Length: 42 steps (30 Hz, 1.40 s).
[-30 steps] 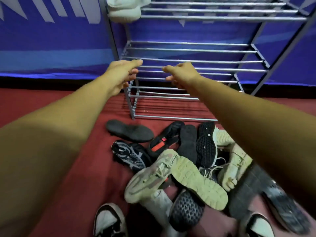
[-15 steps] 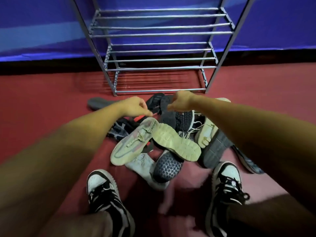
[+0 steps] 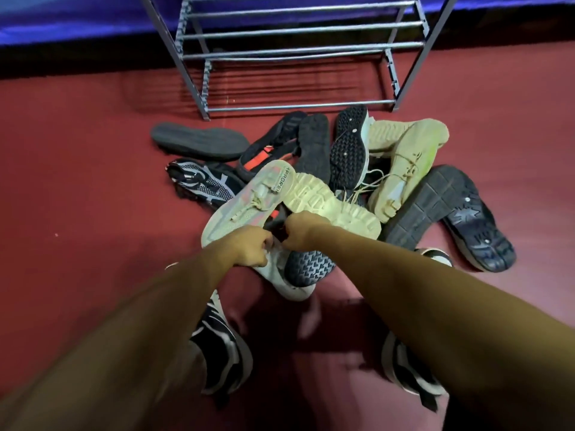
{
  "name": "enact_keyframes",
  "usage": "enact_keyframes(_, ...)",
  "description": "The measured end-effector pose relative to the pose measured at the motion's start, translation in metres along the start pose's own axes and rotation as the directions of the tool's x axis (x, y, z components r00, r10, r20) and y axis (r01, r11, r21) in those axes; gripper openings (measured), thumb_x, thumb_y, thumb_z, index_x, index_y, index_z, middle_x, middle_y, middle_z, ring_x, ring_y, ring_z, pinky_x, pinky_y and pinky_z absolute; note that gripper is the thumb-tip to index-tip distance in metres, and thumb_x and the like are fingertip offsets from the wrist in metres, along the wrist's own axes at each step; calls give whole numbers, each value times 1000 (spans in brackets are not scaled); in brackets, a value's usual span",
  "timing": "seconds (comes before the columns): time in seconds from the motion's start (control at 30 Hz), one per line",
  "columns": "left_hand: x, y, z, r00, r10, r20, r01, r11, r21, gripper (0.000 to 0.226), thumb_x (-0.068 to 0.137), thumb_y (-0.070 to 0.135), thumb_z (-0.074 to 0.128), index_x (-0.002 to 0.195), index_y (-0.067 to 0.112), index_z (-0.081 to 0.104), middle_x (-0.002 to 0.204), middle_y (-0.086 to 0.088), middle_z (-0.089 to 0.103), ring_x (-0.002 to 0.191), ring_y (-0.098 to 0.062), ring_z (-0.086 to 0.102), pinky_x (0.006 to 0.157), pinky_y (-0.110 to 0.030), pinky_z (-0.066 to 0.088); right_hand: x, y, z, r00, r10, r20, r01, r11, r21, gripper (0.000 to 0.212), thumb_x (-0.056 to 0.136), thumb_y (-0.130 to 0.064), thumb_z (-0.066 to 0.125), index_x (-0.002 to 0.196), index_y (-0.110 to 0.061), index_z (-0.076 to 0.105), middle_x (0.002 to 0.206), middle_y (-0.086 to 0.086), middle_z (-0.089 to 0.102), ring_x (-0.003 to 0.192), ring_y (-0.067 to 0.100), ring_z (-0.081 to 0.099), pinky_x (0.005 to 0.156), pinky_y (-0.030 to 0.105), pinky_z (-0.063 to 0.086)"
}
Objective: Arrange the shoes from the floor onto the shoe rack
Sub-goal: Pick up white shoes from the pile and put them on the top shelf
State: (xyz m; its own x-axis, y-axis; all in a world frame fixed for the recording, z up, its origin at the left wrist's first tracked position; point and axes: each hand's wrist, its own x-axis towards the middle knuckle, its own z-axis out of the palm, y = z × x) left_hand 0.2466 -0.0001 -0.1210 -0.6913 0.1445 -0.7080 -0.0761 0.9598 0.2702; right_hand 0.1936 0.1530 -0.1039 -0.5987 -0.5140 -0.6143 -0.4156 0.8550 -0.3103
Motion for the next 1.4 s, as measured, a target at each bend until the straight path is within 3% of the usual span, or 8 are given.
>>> enact_keyframes(0.2,-1,-9,38,996,53,-74,-22,928,372,47,85,20,62,131,20,52,129,0,52,121,-27,48,92,-36,50,21,-11,38,998,-53,-16,47,959,-278,39,99,-47,48,125,-22,64,129,6,61,120,28,56,86,35,42)
enact_keyframes(0.3,-1,-4,44,986,48,-160,25,904,426,40,92,14,53,132,18,51,134,0,49,125,-29,43,93,-35,47,30,-16,45,999,-38,10,39,920,-389,39,98,-47,53,129,-25,60,133,3,58,124,26,51,98,37,39)
enact_keyframes(0.53,-3,-2,36,991,70,-114,5,834,552,23,95,21,56,116,21,64,127,3,57,121,-28,47,86,-35,47,32,-12,39,997,-40,-70,20,962,-271,25,103,-29,50,117,-16,67,121,4,68,113,27,63,77,34,42)
enact_keyframes(0.7,-4,0,10,996,86,4,-76,856,512,8,90,23,57,90,31,59,113,4,60,108,-24,57,79,-37,48,27,-10,23,997,-41,-64,23,965,-261,26,102,-25,51,119,-12,65,121,7,67,108,28,66,69,34,43)
enact_keyframes(0.9,-12,0,-40,980,183,73,-196,883,426,10,79,26,64,74,22,57,85,6,63,79,-20,58,55,-27,34,14,-12,-19,1000,-30,5,30,986,-165,37,96,-30,58,124,-6,61,127,14,64,114,32,62,84,36,49)
enact_keyframes(1.1,-25,12,-94,985,165,57,-175,928,329,14,81,19,71,74,22,59,70,11,54,71,-12,49,59,-26,36,1,-21,-83,999,-21,-42,15,991,-132,13,85,-25,69,90,-14,70,88,10,63,81,26,58,67,28,46)
enact_keyframes(1.23,-34,10,-128,990,138,37,-143,930,339,19,82,14,72,74,22,56,69,11,52,76,-15,51,58,-26,34,-1,-22,-129,994,-27,-106,4,978,-210,16,80,-25,74,84,-10,70,91,8,70,84,26,62,77,33,56)
enact_keyframes(1.4,-46,17,-178,984,152,-90,-114,937,331,12,82,22,73,80,21,62,76,10,58,74,-15,52,58,-28,36,-14,-19,-182,998,-33,-52,21,973,-231,23,85,-25,70,103,-16,80,98,-1,78,88,14,70,78,25,54)
